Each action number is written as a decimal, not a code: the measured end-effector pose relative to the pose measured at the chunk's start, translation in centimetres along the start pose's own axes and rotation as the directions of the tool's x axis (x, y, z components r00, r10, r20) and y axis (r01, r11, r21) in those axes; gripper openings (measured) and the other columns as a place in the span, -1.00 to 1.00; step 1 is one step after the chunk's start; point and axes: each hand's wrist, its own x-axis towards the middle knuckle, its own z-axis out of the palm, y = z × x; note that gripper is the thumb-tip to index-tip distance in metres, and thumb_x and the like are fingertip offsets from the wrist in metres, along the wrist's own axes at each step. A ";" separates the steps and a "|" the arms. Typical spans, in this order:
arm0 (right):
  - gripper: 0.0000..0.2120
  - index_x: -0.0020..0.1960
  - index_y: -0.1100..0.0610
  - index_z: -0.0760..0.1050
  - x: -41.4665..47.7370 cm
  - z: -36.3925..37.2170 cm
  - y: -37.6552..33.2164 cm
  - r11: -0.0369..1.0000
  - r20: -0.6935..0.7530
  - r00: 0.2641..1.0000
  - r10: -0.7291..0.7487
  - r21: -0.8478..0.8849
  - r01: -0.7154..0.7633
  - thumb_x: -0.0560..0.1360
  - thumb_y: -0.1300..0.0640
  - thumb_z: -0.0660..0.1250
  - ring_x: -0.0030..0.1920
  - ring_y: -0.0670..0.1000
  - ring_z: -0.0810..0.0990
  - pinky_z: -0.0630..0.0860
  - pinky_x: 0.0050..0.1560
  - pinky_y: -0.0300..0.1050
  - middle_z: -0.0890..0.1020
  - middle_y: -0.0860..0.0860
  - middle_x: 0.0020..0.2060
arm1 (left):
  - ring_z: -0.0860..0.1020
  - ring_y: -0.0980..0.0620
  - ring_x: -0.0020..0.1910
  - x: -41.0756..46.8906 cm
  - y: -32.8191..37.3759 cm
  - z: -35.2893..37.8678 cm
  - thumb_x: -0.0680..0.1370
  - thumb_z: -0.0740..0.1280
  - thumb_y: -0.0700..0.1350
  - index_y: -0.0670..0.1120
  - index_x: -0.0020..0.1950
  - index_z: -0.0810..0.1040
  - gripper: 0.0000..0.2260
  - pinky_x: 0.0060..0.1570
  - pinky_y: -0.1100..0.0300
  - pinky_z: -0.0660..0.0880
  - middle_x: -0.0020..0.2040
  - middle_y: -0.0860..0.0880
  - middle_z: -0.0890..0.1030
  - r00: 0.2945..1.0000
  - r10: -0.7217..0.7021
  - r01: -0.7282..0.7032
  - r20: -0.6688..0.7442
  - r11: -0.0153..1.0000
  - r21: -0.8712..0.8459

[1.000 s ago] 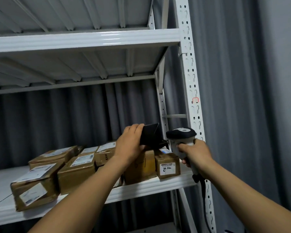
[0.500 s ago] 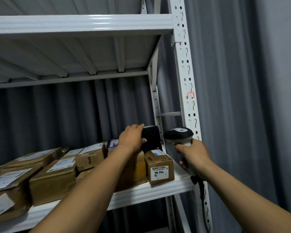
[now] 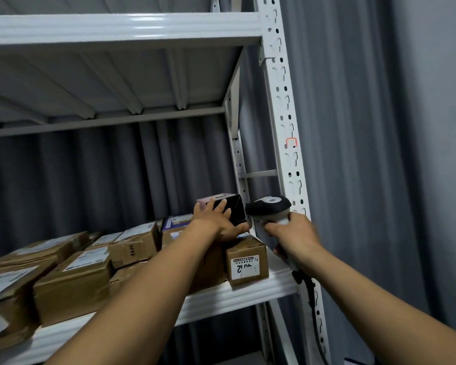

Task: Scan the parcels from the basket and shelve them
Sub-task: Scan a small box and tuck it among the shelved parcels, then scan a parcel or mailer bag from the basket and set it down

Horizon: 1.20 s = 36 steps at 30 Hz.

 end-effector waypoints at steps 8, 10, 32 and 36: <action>-0.89 -0.12 0.13 0.52 0.1 -0.2 -0.1 0.999 0.012 1.000 0.014 -0.046 -0.014 0.45 0.11 0.39 -0.53 0.04 0.56 0.44 -0.51 -0.21 0.63 0.12 -0.28 | -0.23 -0.08 0.56 1.0 0.4 -0.7 0.50 -0.08 0.46 -0.01 0.59 -0.04 -0.20 0.49 -0.21 -0.18 0.59 0.01 -0.16 0.994 -0.078 0.081 0.078 0.996 -0.025; -0.89 -0.12 0.13 0.51 -0.5 -0.4 -0.5 0.999 0.006 1.000 0.015 -0.042 -0.015 0.45 0.11 0.40 -0.52 0.04 0.57 0.46 -0.49 -0.19 0.63 0.12 -0.27 | -0.22 -0.08 0.56 -0.1 0.1 -0.9 0.51 -0.06 0.44 -0.02 0.59 -0.04 -0.21 0.49 -0.20 -0.15 0.59 0.02 -0.15 0.995 -0.073 0.076 0.070 0.996 -0.042; -0.89 -0.15 0.15 0.54 -25.3 0.1 6.4 0.963 0.221 0.946 0.237 -0.185 -0.198 0.41 0.13 0.43 -0.51 0.06 0.57 0.50 -0.45 -0.14 0.62 0.10 -0.40 | 0.05 -0.09 0.56 -30.1 0.9 20.2 0.56 0.14 0.30 -0.02 0.57 0.12 -0.33 0.48 -0.07 0.12 0.59 -0.07 0.07 0.985 0.123 -0.083 0.122 0.952 -0.295; -0.91 -0.14 0.13 0.53 -28.5 0.8 11.8 0.931 0.258 0.903 0.344 -0.222 -0.291 0.45 0.13 0.42 -0.48 0.03 0.55 0.48 -0.44 -0.15 0.63 0.09 -0.34 | 0.10 -0.11 0.54 -34.2 3.0 28.5 0.59 0.15 0.25 -0.01 0.57 0.11 -0.37 0.47 0.01 0.16 0.58 -0.10 0.10 0.950 0.108 -0.009 0.291 0.947 -0.322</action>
